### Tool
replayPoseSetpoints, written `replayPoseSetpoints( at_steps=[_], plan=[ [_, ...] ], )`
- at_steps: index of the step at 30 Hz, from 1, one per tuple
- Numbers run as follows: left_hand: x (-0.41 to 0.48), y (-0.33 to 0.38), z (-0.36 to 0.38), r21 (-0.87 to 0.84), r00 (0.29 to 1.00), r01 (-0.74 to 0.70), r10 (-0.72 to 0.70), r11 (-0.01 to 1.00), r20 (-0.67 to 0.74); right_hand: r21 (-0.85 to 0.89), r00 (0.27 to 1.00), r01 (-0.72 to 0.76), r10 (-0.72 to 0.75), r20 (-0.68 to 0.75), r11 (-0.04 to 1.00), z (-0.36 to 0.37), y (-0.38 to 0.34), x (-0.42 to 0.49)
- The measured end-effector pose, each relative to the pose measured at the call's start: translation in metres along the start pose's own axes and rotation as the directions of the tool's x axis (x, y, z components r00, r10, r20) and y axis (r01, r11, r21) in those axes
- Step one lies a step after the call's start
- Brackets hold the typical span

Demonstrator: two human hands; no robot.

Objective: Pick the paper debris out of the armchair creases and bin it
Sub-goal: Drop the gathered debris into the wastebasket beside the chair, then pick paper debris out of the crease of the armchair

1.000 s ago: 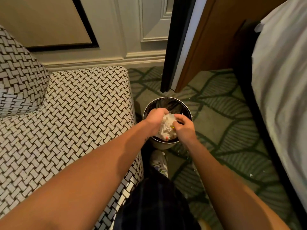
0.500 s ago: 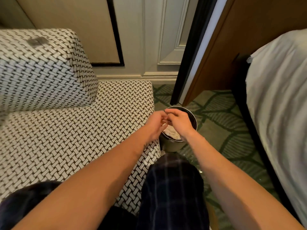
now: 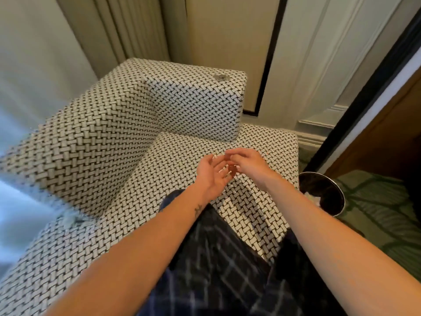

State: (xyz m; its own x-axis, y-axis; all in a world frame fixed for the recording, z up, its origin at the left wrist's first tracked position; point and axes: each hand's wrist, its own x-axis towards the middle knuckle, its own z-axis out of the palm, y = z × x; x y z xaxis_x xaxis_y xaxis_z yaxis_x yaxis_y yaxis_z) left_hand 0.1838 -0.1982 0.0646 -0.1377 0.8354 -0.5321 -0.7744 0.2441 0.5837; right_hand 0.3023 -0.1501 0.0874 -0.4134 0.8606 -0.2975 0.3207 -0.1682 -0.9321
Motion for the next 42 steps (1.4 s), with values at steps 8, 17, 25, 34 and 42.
replayPoseSetpoints(
  at_steps=[8, 17, 25, 34, 42],
  plan=[
    [-0.066, 0.079, -0.107, -0.301, 0.989, -0.147, 0.129, 0.942, -0.079, 0.017, 0.978, 0.089, -0.091, 0.190, 0.996, 0.133, -0.042, 0.005],
    [-0.110, 0.100, -0.238, -0.349, 0.958, -0.224, 0.140, 0.910, -0.252, -0.154, 0.874, 0.092, -0.005, 0.486, 0.984, 0.252, -0.044, 0.004],
    [-0.131, 0.098, -0.316, -0.192, 0.861, -0.364, 0.251, 0.911, -0.443, -0.248, 0.816, 0.120, 0.047, 0.576, 0.961, 0.342, -0.008, -0.012],
    [-0.155, 0.100, -0.378, -0.216, 0.761, -0.373, 0.165, 0.902, -0.628, -0.427, 0.823, 0.242, 0.049, 0.565, 0.871, 0.393, 0.022, -0.018],
    [-0.156, 0.102, -0.384, -0.293, 0.784, -0.339, 0.096, 0.894, -0.614, -0.690, 0.758, 0.648, -0.188, 0.624, 0.322, 0.416, 0.025, -0.014]
  ],
)
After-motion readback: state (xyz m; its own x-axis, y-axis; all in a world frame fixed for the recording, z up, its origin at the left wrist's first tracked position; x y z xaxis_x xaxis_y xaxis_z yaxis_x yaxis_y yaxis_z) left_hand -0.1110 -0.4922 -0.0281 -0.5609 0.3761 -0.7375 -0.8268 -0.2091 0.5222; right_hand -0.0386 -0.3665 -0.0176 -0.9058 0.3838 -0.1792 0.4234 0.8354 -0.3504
